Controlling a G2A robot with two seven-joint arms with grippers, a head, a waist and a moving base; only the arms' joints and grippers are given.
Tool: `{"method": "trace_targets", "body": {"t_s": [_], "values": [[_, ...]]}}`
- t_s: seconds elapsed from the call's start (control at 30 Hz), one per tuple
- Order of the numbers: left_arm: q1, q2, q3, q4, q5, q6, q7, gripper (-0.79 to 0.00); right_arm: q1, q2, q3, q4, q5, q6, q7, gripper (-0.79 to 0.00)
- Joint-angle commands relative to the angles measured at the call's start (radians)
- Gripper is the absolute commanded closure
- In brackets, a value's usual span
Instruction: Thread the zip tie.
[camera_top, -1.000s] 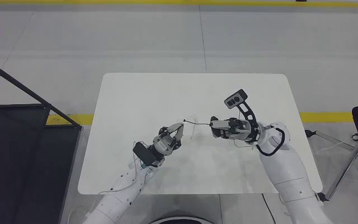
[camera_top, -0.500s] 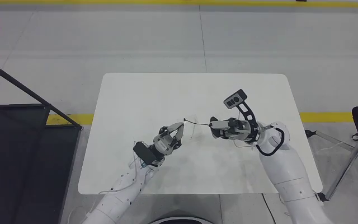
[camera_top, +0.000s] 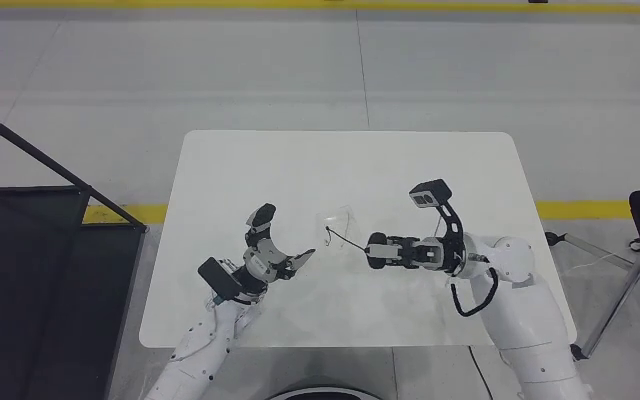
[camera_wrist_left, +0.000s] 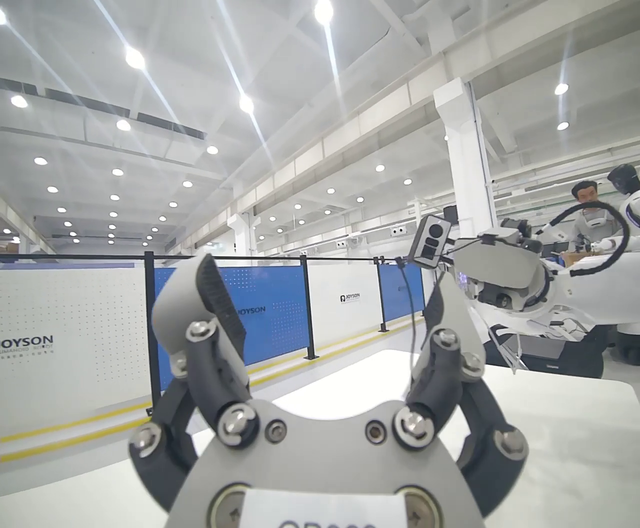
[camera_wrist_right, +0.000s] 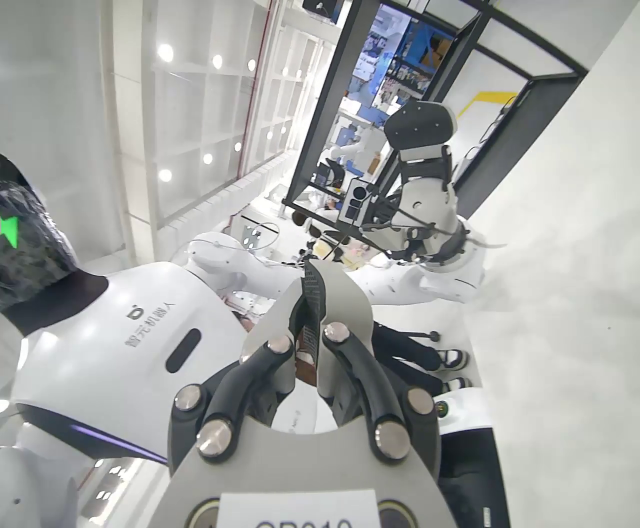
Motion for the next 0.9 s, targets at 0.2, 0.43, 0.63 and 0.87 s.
{"method": "trace_targets", "body": {"t_s": [0.2, 0.43, 0.63, 0.87], "values": [[0.098, 0.039, -0.118, -0.120, -0.029, -0.182, -0.188, -0.785, -0.083, 0.013, 0.033, -0.102, -0.268, -0.036, -0.216, 0.000], [0.154, 0.064, -0.209, -0.201, -0.109, -0.338, -0.358, -0.785, -0.108, 0.014, 0.021, -0.137, -0.371, -0.007, -0.341, 0.000], [0.154, 0.064, -0.209, -0.201, -0.109, -0.338, -0.358, -0.785, -0.108, 0.014, 0.021, -0.137, -0.371, -0.007, -0.341, 0.000], [0.154, 0.063, -0.208, -0.203, -0.119, -0.326, -0.376, -0.785, -0.113, 0.015, 0.019, -0.148, -0.392, -0.005, -0.355, 0.000]]}}
